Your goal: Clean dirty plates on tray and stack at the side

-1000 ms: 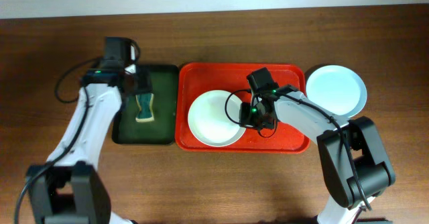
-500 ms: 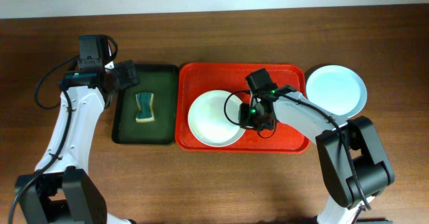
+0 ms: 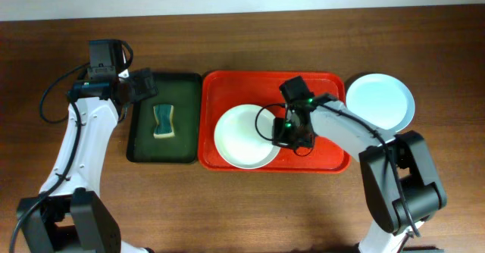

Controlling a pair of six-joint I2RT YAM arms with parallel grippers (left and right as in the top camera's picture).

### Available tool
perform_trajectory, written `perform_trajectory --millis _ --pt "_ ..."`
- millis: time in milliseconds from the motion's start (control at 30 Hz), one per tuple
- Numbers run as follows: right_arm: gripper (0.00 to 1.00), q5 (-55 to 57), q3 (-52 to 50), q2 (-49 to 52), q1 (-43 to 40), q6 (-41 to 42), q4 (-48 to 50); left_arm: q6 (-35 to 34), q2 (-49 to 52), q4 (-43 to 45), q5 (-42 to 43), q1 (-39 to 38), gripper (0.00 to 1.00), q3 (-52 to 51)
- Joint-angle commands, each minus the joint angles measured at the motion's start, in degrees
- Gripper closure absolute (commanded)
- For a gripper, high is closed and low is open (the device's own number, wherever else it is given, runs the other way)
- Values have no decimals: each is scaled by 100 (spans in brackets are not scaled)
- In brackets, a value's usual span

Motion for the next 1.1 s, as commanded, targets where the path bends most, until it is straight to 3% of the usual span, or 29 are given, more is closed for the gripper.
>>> perform_trajectory --millis 0,200,300,500,733,1067 --pt "96 -632 509 -162 -400 -199 -382 -72 -33 -9 -39 -7 1 33" --pt "96 -990 1237 -367 -492 -289 -680 -72 -33 -9 -42 -7 0 35" --pt "96 -898 1694 -367 -446 105 -660 -72 -33 -9 -39 -7 1 33" --pt "96 970 2087 -365 584 1117 2 -72 -33 -7 -42 -7 1 33" --pt "96 2924 2087 -177 1923 1161 981 -72 -33 -7 -42 -7 1 33" --pt "96 4006 2083 308 2441 1088 1545 -72 -33 -9 -42 -7 1 33"
